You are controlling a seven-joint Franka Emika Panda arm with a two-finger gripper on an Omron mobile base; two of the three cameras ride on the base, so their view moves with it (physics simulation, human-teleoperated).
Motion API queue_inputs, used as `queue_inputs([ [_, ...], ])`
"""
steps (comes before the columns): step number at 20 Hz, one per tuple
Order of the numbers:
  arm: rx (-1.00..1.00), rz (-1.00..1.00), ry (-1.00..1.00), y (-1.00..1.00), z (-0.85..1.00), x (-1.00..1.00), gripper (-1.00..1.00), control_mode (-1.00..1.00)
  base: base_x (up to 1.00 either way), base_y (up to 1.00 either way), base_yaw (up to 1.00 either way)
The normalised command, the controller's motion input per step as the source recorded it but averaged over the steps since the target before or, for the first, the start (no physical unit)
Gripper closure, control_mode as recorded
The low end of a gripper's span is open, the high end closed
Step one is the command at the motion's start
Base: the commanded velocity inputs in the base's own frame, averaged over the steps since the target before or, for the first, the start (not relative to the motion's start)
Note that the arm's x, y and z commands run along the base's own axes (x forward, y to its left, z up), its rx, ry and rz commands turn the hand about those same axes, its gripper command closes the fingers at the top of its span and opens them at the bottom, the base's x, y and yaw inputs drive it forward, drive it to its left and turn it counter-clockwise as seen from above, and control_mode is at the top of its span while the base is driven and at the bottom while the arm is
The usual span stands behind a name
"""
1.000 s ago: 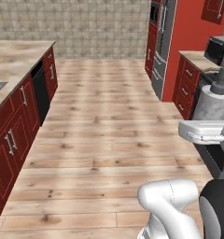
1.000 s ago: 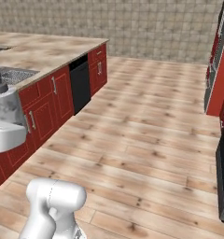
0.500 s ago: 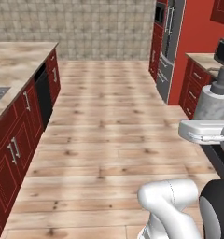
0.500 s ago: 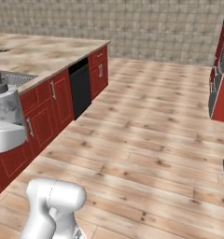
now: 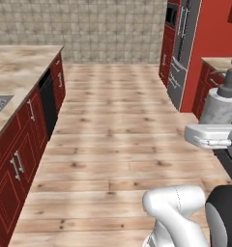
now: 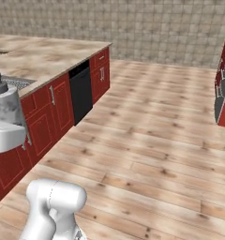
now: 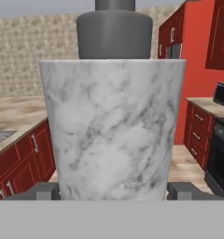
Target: Locate and retrieve the soap dispenser and soap dispenser from the cabinet. Place them next to the sink.
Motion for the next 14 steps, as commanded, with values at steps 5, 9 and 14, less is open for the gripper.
queue_inputs([
  [5, 0.00, 0.00, 0.00, 0.00, 0.00, 0.00, 1.00, 1.00, 0.34, 0.13, 0.12],
  [9, 0.00, 0.00, 0.00, 0.00, 0.00, 0.00, 1.00, 1.00, 0.22, 0.21, 0.18],
  [14, 0.00, 0.00, 0.00, 0.00, 0.00, 0.00, 1.00, 1.00, -0.03, 0.39, 0.38],
])
